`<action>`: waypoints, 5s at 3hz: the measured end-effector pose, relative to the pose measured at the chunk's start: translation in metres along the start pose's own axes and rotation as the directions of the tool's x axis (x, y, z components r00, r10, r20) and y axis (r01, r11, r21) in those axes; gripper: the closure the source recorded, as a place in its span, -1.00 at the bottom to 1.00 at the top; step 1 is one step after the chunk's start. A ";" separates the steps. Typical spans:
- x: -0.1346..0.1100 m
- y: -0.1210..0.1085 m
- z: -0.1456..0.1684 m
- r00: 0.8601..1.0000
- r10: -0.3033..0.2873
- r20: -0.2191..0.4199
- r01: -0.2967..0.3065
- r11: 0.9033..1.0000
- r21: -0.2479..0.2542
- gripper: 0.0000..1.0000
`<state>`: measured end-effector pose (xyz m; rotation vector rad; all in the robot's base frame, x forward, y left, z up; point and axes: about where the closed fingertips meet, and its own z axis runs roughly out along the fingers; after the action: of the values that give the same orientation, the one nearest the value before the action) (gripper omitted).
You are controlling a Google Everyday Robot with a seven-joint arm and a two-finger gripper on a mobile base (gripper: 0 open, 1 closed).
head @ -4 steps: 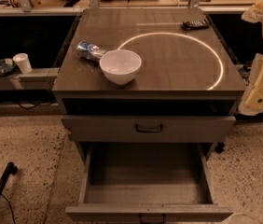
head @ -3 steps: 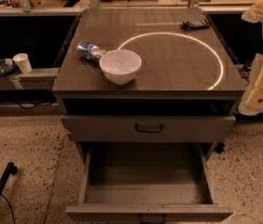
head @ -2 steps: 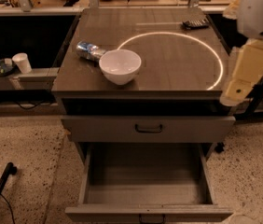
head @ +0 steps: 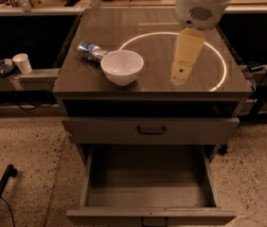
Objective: Place redbull can into middle drawer
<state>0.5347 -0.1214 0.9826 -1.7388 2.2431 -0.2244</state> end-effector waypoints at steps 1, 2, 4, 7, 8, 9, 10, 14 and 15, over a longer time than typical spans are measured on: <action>-0.024 -0.001 0.027 0.998 0.067 0.018 -0.066 0.997 -0.025 -1.00; -0.024 -0.001 0.027 0.998 0.067 0.018 -0.066 0.997 -0.025 -1.00; -0.114 -0.040 0.061 0.997 0.075 -0.018 -0.076 0.996 -0.053 -1.00; -0.240 -0.067 0.165 0.992 0.127 0.027 -0.123 0.985 -0.119 -1.00; -0.240 -0.067 0.165 0.992 0.127 0.027 -0.123 0.985 -0.119 -1.00; -0.248 -0.075 0.179 0.989 0.142 0.026 -0.138 0.984 -0.113 -1.00; -0.256 -0.089 0.216 0.983 0.182 0.016 -0.180 0.978 -0.105 -1.00; -0.257 -0.089 0.216 0.983 0.182 0.017 -0.180 0.978 -0.105 0.31; -0.258 -0.089 0.218 0.983 0.180 0.023 -0.176 0.979 -0.104 0.77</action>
Offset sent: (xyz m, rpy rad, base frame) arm 0.0133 0.0217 -0.0195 0.0357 0.0220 -0.0390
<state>0.7458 0.1169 0.8385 -1.5642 2.4069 -0.0437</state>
